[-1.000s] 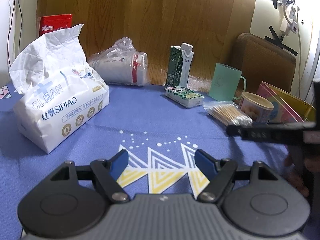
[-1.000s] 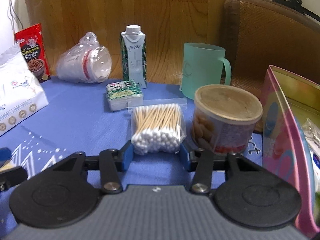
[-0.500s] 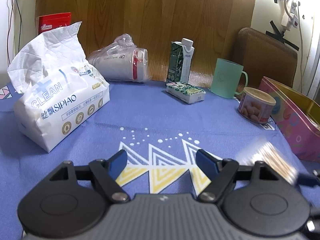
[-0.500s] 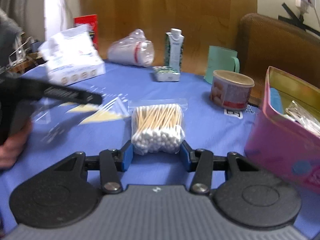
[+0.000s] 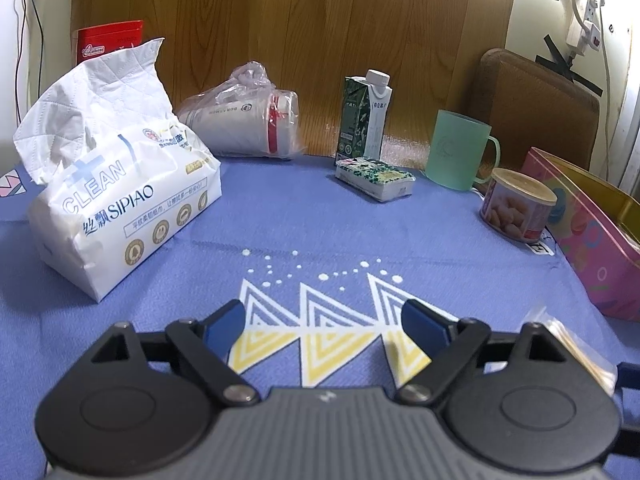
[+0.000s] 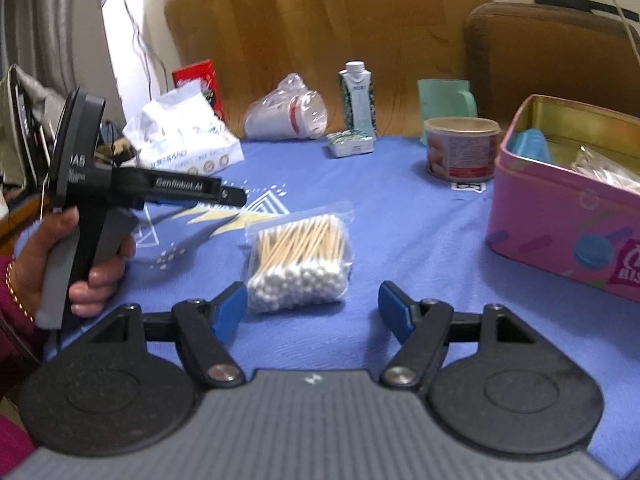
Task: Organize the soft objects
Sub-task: 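Reach the right tool to the cotton swab bag while the left tool approaches it, then grasp the cotton swab bag with the left tool beside the right tool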
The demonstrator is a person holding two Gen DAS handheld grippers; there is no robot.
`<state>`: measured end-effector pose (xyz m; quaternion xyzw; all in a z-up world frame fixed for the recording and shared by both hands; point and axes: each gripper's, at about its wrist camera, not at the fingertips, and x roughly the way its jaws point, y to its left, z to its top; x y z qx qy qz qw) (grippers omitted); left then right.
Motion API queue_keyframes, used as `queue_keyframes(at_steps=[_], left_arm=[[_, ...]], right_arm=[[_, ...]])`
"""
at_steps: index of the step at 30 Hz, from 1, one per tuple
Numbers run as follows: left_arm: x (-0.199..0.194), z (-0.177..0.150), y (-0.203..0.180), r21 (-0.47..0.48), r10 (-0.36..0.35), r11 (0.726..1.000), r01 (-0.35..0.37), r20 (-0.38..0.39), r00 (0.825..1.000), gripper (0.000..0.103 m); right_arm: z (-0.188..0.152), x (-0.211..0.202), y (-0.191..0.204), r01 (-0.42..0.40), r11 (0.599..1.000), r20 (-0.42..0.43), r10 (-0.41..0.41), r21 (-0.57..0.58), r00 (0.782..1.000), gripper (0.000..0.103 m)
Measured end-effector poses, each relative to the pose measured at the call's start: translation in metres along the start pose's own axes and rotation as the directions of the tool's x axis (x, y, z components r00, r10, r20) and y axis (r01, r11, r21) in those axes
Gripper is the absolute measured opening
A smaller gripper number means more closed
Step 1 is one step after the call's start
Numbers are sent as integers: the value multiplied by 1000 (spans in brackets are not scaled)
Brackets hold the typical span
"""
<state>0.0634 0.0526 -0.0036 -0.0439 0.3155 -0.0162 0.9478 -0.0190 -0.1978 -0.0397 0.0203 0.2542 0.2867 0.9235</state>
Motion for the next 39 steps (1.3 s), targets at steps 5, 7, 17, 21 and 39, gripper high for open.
queue_keyframes(at_steps=[5,7,17,21,39], left_arm=[[0,0,1,0,-8,1000,8,-4,1000,88],[-1,0,3,-6,-21,1000,21,-5,1000,89],[-25,-9,-5,-68,-144,988,141,-40,989,85],[-32,-12,-20,-102,-287,956,277,-106,952,79],[-34,4,-94,-20,-452,891,453,-129,883,42]], right_arm=[[0,-7,-10,-16,998,19,15,60,1000,74],[1,-8,-11,-8,997,25,6,71,1000,74],[5,-1,-17,-15,999,14,15,46,1000,74],[7,5,-13,-45,999,0,45,15,999,74],[3,-2,-13,-39,998,51,37,45,998,41]])
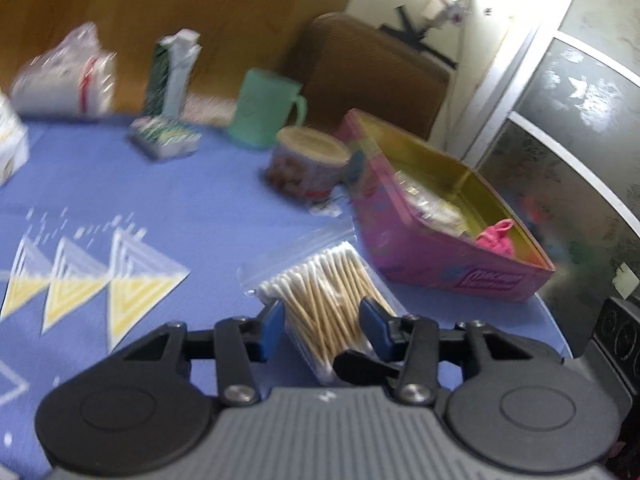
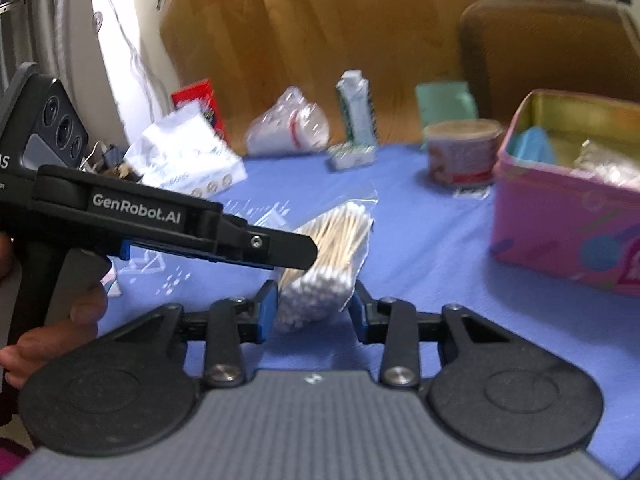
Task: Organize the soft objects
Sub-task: 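Grasp the cotton swab bag with the left tool beside the right tool, then carry the swab bag with the left tool into the pink tin and release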
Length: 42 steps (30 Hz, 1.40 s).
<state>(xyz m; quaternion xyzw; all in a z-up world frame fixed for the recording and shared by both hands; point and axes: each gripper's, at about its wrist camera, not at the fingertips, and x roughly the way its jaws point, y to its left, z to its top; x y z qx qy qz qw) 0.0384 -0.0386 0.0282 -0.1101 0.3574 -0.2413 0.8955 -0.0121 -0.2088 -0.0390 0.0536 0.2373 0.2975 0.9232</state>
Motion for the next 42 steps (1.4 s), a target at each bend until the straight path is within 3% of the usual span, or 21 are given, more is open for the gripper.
queue_keyframes(at_steps=[6,12,15,17,20,22,24,26,29,37,42], left_arm=[[16,33,-45,110,-53,993,49,31,998,42],[57,59,-97,225,-102,970,93,29,994,42],[83,74,-120,285,-100,955,84,43,994,43],[102,83,-133,316,-62,948,35,76,995,53],[127,91,-140,301,3,953,-24,70,998,54],[132,90,-137,265,1,964,-15,53,999,56],[131,85,-134,260,-2,966,-9,41,999,56],[131,81,-131,253,15,967,-24,38,999,58],[126,75,-126,239,28,971,-31,18,999,58],[94,53,-129,260,84,962,-86,21,996,61],[77,34,-127,270,106,957,-105,9,994,61]], right_arm=[[13,-25,-19,74,997,124,-78,35,989,41],[28,-52,-56,187,978,212,-202,89,956,41],[35,-57,-78,241,963,234,-264,120,936,41],[43,-57,-94,279,950,253,-308,144,917,43],[55,-47,-121,436,884,274,-466,166,841,49],[58,-42,-135,522,828,246,-559,203,792,49],[53,-52,-146,488,835,253,-545,254,800,49],[45,-60,-146,499,824,262,-561,267,786,49],[38,-68,-146,484,823,256,-557,296,790,49],[24,-99,-122,464,807,281,-571,364,772,49],[16,-108,-113,457,805,268,-567,378,779,49]])
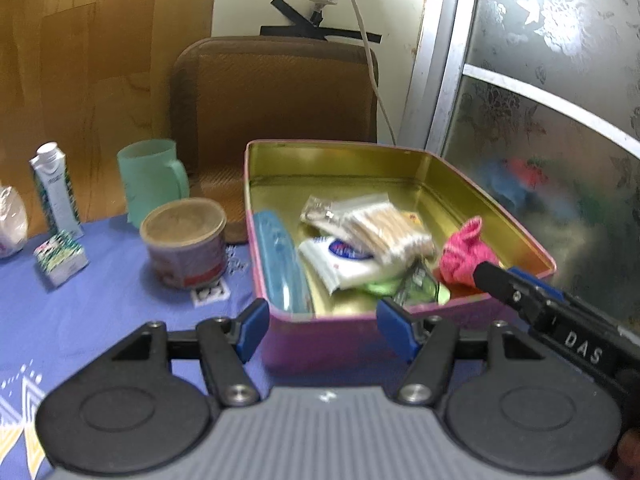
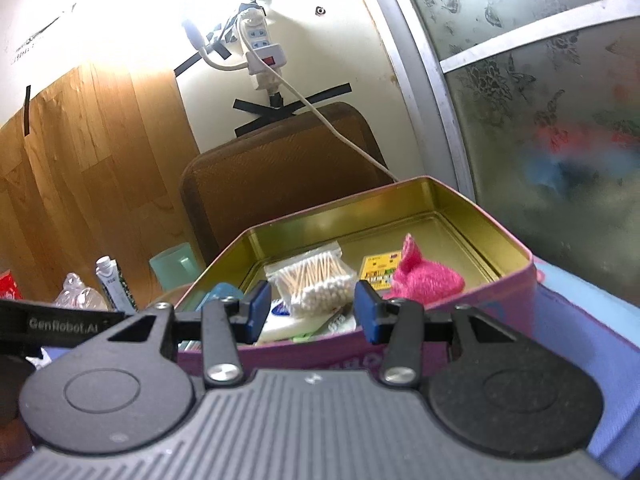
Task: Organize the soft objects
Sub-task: 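Carry the swab bag with the left tool into the pink tin and release, then move the left tool back over the table away from the tin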
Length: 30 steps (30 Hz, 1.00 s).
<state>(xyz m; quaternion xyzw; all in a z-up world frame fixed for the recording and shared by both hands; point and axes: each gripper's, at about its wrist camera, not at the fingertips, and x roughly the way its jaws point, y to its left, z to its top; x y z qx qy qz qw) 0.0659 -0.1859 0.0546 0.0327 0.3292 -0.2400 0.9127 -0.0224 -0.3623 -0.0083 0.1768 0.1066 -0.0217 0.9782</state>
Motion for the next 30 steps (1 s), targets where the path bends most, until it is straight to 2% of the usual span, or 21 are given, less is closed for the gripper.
queue_keyframes(at_steps=[7,12,19,30], left_arm=[[-15,-24,8,-2,45,999,-45,-18,999,61],[-21,-36,14,-6,76,997,-76,-21,997,67],[-19,-52,24,-9,117,993,-118,-45,992,71],[-16,-68,41,-5,160,987,-161,-65,985,71]], right_arm=[[-10,-9,7,-19,1000,-40,19,3,999,49],[-17,-14,15,-40,999,-68,40,-3,997,49],[-27,-14,25,-62,998,-109,60,-13,992,49],[-37,-10,43,-81,996,-158,75,-35,985,50]])
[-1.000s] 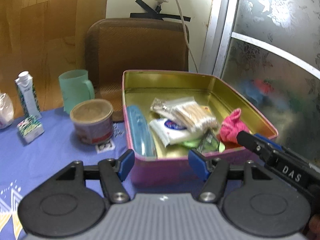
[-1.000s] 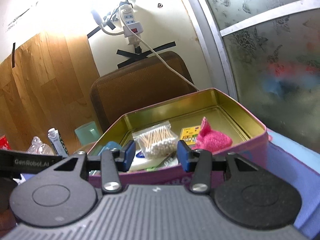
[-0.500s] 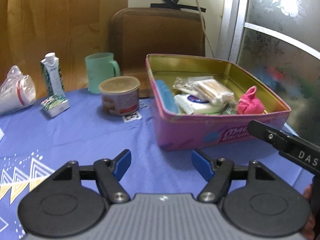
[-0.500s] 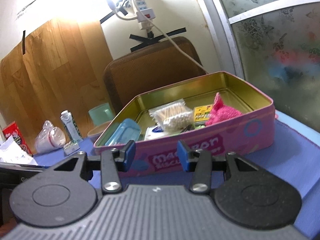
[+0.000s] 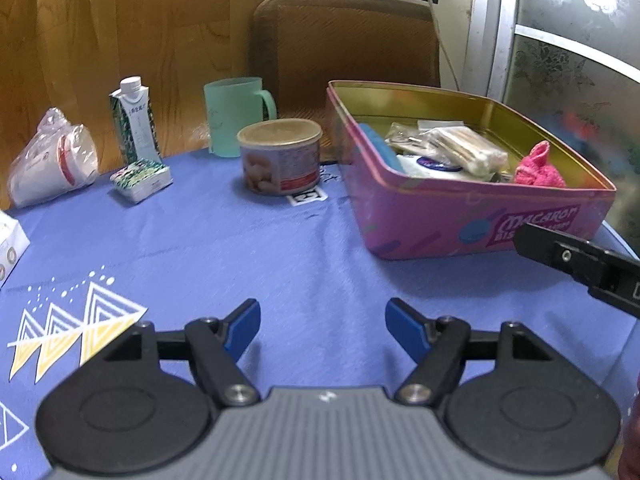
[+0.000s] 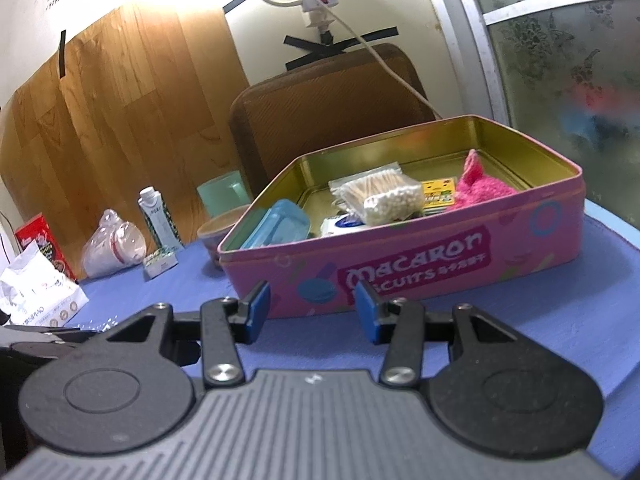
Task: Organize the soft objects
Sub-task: 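Move the left tool back over the table away from the tin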
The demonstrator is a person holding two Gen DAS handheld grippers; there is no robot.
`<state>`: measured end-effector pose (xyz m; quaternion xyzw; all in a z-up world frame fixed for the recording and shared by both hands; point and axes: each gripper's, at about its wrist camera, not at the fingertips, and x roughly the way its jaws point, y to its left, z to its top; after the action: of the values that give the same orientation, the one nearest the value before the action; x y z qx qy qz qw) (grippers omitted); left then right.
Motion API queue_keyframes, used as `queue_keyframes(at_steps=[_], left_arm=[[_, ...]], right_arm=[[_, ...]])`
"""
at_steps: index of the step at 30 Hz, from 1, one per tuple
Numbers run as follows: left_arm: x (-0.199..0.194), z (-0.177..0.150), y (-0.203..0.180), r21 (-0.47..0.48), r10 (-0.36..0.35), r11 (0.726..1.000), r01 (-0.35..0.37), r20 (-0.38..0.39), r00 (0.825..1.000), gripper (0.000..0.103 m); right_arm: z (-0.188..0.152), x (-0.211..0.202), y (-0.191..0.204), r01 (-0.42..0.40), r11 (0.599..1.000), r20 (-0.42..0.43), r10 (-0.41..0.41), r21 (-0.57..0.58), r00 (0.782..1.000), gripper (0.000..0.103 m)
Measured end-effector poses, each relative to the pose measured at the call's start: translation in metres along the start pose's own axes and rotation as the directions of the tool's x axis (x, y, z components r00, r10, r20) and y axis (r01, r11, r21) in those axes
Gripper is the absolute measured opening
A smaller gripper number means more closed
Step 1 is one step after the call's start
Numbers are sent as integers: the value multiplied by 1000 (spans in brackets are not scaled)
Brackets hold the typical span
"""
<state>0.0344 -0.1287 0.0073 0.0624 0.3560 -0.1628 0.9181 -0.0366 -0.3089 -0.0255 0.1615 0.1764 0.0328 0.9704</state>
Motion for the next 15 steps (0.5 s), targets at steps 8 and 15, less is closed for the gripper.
queue_keyframes(at_steps=[8,15], left_arm=[[6,-5,7,-9,2,1000,-2,-15,1000,72],[8,-8,11,-4,19,1000,-19,-9,1000,75]], right_arm=[[-5,2,6,1,1000,-20,-1,-10,1000,50],[-9,6,11,3,1000,-43,-3,-12,999,53]])
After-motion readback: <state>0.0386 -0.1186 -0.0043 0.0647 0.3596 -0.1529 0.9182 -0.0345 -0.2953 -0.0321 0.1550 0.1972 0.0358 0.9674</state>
